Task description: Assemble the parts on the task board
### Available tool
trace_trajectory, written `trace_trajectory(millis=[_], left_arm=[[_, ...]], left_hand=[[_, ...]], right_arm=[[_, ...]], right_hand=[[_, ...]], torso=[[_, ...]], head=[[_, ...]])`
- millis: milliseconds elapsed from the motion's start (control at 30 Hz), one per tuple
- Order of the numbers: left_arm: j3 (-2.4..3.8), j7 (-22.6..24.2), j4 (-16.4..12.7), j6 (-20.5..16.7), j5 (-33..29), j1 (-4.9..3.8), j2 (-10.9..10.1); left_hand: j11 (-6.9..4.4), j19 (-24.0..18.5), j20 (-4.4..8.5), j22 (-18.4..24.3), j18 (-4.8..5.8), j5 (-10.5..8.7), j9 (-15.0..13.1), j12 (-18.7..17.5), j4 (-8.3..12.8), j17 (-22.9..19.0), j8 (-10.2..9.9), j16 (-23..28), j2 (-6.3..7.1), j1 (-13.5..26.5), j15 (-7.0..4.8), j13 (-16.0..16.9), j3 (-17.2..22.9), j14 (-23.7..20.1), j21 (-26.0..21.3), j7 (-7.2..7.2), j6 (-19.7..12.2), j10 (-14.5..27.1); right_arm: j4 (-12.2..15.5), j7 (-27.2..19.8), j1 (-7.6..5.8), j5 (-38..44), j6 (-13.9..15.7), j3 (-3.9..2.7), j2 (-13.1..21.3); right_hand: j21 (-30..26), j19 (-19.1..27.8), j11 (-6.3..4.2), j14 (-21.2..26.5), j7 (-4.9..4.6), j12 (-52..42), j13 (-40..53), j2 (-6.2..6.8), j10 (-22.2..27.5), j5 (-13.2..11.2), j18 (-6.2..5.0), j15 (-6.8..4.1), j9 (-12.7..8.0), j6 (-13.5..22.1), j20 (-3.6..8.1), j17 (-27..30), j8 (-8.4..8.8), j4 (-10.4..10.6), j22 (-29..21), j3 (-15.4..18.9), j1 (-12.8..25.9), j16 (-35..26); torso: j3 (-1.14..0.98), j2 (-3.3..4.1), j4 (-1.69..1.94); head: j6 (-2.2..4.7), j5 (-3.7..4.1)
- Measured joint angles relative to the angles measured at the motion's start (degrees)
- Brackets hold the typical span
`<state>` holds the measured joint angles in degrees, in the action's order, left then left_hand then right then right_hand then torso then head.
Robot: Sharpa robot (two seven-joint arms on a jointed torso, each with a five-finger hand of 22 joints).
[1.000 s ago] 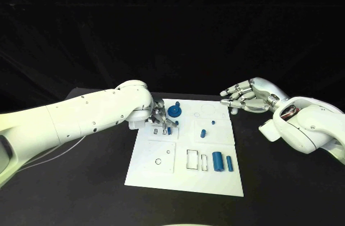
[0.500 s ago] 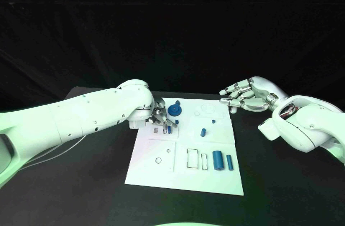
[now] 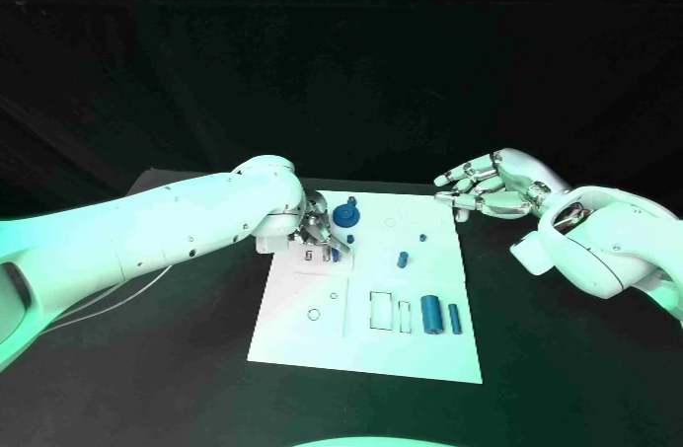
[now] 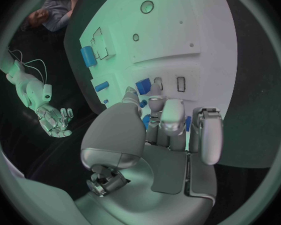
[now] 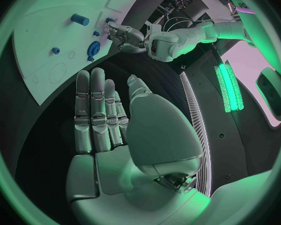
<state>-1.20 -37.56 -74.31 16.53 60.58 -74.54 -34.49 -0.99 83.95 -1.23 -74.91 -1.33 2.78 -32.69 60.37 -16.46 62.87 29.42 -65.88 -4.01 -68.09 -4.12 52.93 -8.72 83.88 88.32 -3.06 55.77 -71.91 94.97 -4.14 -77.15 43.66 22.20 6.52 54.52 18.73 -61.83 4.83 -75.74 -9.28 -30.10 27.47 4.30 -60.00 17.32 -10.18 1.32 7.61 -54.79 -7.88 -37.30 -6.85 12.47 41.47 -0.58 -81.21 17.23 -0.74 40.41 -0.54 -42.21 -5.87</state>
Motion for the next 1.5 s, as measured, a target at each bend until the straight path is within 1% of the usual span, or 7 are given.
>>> trace_trajectory(millis=[467, 733, 867, 1033, 1100, 1367, 1500], left_arm=[[0.0, -0.03, 0.11, 0.0, -1.02, 0.03, 0.27], [0.11, 0.04, 0.12, -0.19, -1.9, -0.08, 0.34], [0.07, 0.05, 0.06, -0.36, -2.65, -0.04, 0.09], [-0.01, 0.05, -0.39, -0.96, -3.83, 0.07, -0.65], [-0.01, 0.06, -0.84, -1.58, -4.54, 0.08, -1.11], [0.01, 0.28, -4.36, -7.64, -7.95, 0.56, -4.48], [0.01, 0.35, -6.47, -11.44, -8.25, 1.17, -6.09]], left_hand=[[-0.23, 0.0, 0.0, 0.0, 0.0, 0.0, -1.6, -0.32, 2.37, 0.3, 0.32, 0.23, -2.34, -6.6, 0.0, -0.41, 4.48, 0.0, 0.0, 0.34, -1.15, 0.63], [-0.44, 0.0, 0.0, 0.0, 0.0, 0.04, -1.69, -1.88, 3.92, 0.6, -0.21, 0.45, -2.14, -11.88, -0.41, -1.49, 11.22, 0.0, 0.0, 0.42, -2.68, 1.7], [-0.41, 0.21, 0.21, 0.01, 0.0, 0.55, -1.9, -2.91, -1.22, 0.89, -0.73, 0.84, 0.88, -13.68, -0.41, -2.29, 16.41, 0.0, 0.0, 0.33, -2.98, 2.05], [-0.08, 0.21, 0.21, 0.0, 0.0, 0.59, -3.74, -3.33, -2.45, 1.25, -0.27, 0.84, 7.4, -10.58, -0.41, -2.63, 30.82, 0.0, 0.0, -0.42, -3.08, 1.72], [-0.01, 0.21, 0.21, -0.03, 0.0, 0.59, -5.39, -2.96, -0.81, 1.47, 1.32, 1.11, 10.86, -7.12, -0.41, -2.18, 39.02, 0.0, 0.0, -0.43, -3.06, 0.73], [-0.32, 0.21, 0.21, -0.04, 0.01, 0.72, -7.68, -0.46, 2.06, 1.72, 3.32, 1.11, 12.15, -2.23, -0.41, 0.09, 44.29, 0.0, 0.0, -0.18, -3.32, -0.96], [-0.41, 0.21, 0.21, -0.04, 0.0, 6.0, -8.53, 1.57, 2.23, 1.89, 3.86, 1.11, 12.74, -0.45, -0.41, 2.33, 45.55, 0.0, 0.0, -0.18, -3.32, -2.28]], right_arm=[[-0.09, 0.09, 0.02, 0.03, -0.04, 0.01, -0.03], [-0.14, 0.17, 0.03, 0.04, -0.12, 0.03, -0.03], [-0.17, 0.21, 0.03, 0.04, -0.18, 0.05, 0.04], [-0.22, 0.26, 0.05, 0.04, -0.24, 0.09, 0.06], [-0.27, 0.27, 0.05, 0.04, -0.24, 0.1, 0.05], [-0.57, 0.23, 0.35, 0.05, -0.24, 0.22, -0.12], [-0.59, 0.19, 0.4, 0.05, -0.24, 0.24, 0.03]], right_hand=[[-0.27, 0.0, 0.0, 0.0, 0.0, 0.0, -0.1, 0.0, 0.0, 0.2, 0.0, 0.0, 0.0, 0.0, 0.0, 0.01, 0.0, 0.0, -0.1, 0.0, 0.0, 0.0], [-0.27, 0.0, 0.0, 0.0, 0.01, 0.0, -0.23, 0.0, 0.0, 0.38, 0.0, 0.0, -0.05, -0.01, 0.0, -0.05, -0.21, 0.0, -0.2, 0.0, 0.0, -0.29], [-0.27, 0.0, 0.0, 0.0, 0.01, 0.0, -0.3, 0.0, 0.0, 0.54, 0.0, 0.0, -0.04, -0.01, 0.0, -0.05, -0.21, 0.0, -0.27, 0.0, 0.0, -0.34], [-0.49, 0.0, 0.0, -0.21, 0.01, 0.23, -0.54, 0.0, 0.0, 1.1, 0.0, 0.21, -0.07, -0.01, 0.0, -0.11, -0.21, 0.01, -0.44, 0.01, 0.0, -0.66], [-0.49, 0.0, 0.07, -0.21, 0.01, 0.23, -0.64, 0.0, -0.07, 1.23, 0.0, 0.21, -0.1, -0.01, 0.0, -0.11, -0.21, 0.01, -0.5, 0.0, 0.0, -0.66], [-0.77, 0.0, 0.2, -0.21, 0.02, 0.23, -0.96, 0.0, -0.2, 1.97, 0.0, 0.21, -0.14, -0.02, 0.0, -0.18, -0.21, 0.01, -0.7, 0.01, 0.0, -1.01], [-0.77, 0.0, 0.2, -0.21, 0.02, 0.23, -0.98, 0.0, -0.2, 1.97, 0.0, 0.21, -0.16, -0.02, 0.0, -0.18, -0.21, 0.01, -0.7, 0.01, 0.0, -1.01]], torso=[[-0.05, -0.02, -0.01], [-0.05, -0.02, -0.02], [-0.05, -0.02, -0.02], [-0.06, -0.03, 0.0], [-0.07, -0.03, 0.03], [-0.1, -0.03, 0.16], [-0.13, -0.05, 0.31]], head=[[-0.21, -0.04], [-0.25, -0.1], [-0.3, -0.07], [-0.36, -0.01], [-0.37, -0.02], [-0.57, -0.45], [-0.83, -0.59]])
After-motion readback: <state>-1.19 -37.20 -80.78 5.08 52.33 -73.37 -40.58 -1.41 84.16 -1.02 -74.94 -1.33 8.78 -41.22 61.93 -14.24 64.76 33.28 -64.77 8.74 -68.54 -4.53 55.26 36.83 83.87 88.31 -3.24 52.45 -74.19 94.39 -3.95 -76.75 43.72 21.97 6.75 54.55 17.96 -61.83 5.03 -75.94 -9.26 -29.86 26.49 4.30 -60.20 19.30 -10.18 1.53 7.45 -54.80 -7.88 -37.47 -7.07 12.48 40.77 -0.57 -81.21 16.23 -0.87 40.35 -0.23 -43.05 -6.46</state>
